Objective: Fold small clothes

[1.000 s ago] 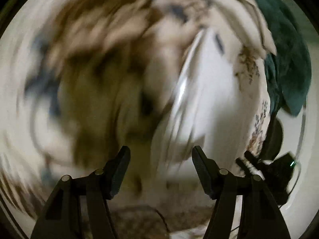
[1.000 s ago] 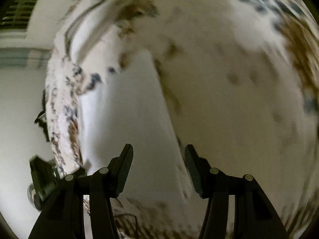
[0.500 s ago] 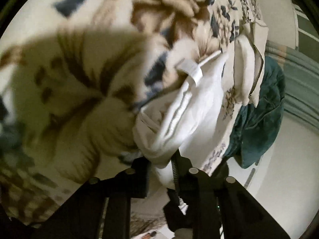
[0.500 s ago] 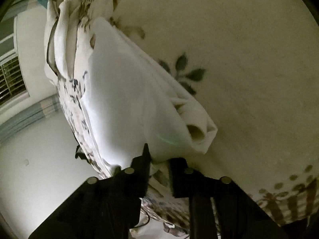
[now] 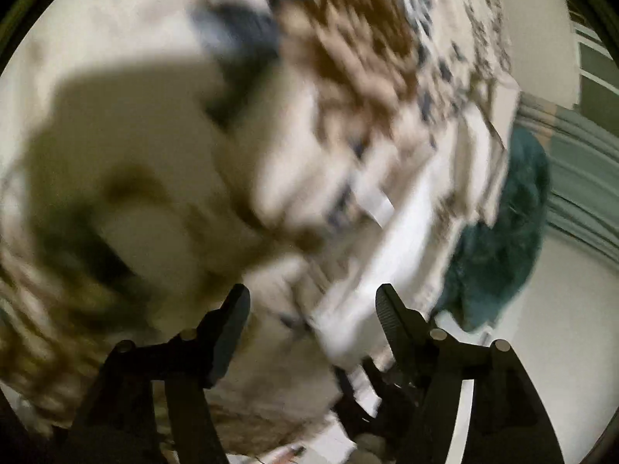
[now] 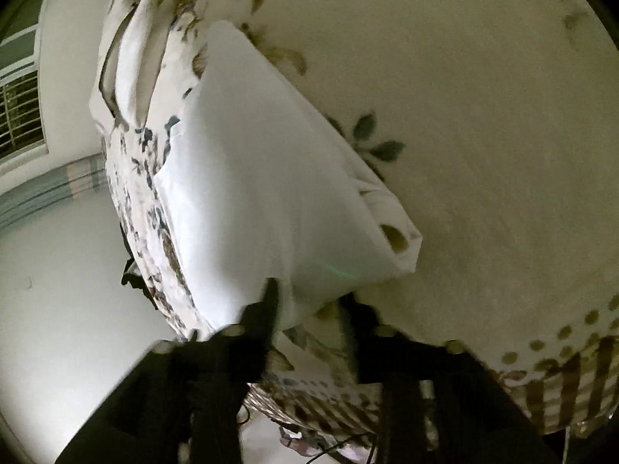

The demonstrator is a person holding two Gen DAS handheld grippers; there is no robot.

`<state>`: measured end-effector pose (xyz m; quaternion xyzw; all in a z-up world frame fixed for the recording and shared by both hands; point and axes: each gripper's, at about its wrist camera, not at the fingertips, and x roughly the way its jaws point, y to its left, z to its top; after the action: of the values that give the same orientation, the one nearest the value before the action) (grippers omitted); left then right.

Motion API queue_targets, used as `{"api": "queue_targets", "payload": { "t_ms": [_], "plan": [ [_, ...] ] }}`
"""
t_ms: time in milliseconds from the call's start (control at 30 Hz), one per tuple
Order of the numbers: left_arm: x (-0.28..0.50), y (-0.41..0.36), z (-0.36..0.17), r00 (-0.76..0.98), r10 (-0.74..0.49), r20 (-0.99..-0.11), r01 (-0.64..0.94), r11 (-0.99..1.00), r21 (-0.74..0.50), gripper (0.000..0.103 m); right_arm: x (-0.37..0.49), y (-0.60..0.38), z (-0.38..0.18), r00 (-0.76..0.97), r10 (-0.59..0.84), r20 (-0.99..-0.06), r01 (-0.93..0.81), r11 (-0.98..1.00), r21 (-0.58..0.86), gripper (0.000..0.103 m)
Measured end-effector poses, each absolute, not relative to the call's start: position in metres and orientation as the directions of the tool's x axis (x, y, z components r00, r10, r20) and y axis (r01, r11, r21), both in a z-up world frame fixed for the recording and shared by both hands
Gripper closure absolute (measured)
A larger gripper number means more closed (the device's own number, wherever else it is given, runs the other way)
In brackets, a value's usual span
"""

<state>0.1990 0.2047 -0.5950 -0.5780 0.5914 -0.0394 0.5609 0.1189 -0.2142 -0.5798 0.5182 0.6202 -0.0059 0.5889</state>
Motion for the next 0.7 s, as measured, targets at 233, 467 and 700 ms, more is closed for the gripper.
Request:
{"api": "queue_targets", "payload": {
  "t_ms": [233, 467, 700],
  "plan": [
    [0.195, 0.17, -0.607, 0.302, -0.711, -0.635, -0.679, 0.307, -0.667, 0.094, 0.116, -0.222, -0.589, 0.259, 0.618, -0.743, 0.695, 0.414, 0.587, 0.088],
    [0.209, 0.206, -0.581, 0.16, -0.508, -0.846, -0.562, 0.658, -0.501, 0.094, 0.119, -0.212, -0.585, 0.245, 0.575, -0.781, 0.688, 0.464, 0.558, 0.09],
    [0.197, 0.216, -0.598, 0.246, -0.739, -0.628, -0.635, 0.366, -0.68, 0.024, 0.119, -0.215, -0.58, 0.237, 0.608, -0.758, 0.655, 0.476, 0.587, 0.079]
  ]
}}
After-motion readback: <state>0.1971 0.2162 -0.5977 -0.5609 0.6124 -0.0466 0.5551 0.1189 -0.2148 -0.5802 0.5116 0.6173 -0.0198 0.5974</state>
